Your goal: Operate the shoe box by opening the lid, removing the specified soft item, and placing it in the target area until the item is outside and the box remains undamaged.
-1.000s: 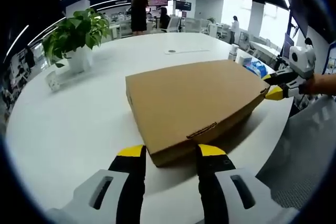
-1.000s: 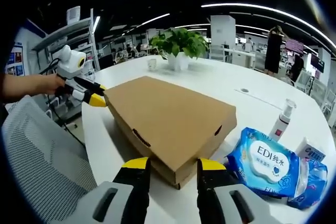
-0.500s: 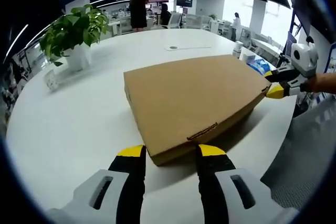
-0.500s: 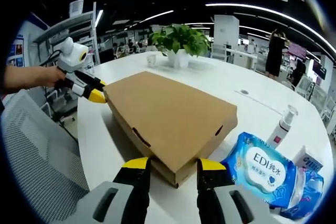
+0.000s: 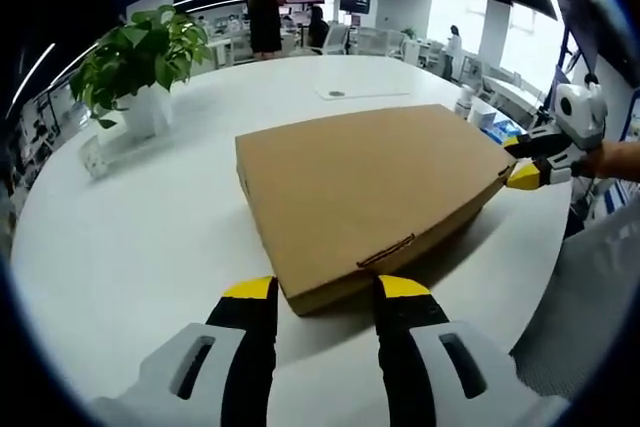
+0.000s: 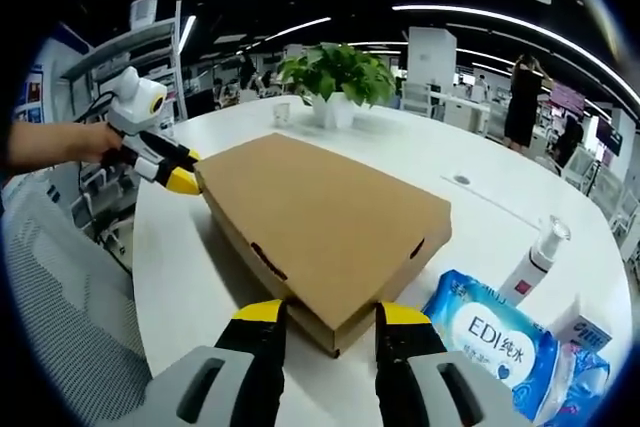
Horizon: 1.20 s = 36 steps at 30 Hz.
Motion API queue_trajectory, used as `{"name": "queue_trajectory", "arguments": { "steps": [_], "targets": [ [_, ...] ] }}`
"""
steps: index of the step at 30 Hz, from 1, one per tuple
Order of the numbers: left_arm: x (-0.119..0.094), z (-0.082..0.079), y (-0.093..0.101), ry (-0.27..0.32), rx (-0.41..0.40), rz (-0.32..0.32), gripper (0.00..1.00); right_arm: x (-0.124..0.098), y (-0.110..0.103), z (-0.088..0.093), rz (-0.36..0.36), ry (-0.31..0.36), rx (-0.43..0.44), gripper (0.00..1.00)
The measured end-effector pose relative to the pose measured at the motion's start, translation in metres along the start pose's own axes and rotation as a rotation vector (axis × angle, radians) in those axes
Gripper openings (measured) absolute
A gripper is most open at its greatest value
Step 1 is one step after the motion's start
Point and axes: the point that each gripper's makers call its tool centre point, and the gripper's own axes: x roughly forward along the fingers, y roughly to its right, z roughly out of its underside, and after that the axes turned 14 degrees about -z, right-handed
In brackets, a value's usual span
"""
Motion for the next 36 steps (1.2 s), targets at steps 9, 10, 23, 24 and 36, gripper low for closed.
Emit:
{"name": "queue_trajectory", "arguments": {
  "steps": [9, 10, 23, 24, 36],
  "targets": [
    [0.014, -0.012, -0.001, -0.005, -0.013, 0.004, 0.38, 0.006, 0.02, -0.007, 0.007, -0.023, -0.011, 0.33],
    [0.015, -0.013, -0.002, -0.007, -0.012, 0.006, 0.38, 0.006, 0.021, -0.008, 0.007, -0.024, -0.01, 0.33],
    [0.02, -0.019, -0.004, -0.005, -0.005, 0.024, 0.38, 0.007, 0.027, -0.009, 0.011, -0.02, 0.003, 0.32],
    [0.019, -0.019, -0.004, -0.001, -0.006, 0.023, 0.38, 0.007, 0.027, -0.008, 0.011, -0.021, 0.008, 0.32],
    [-0.005, -0.017, -0.008, 0.049, -0.021, 0.013, 0.48, -0.025, 0.02, 0.002, 0.058, -0.013, -0.021, 0.38]
  ]
}}
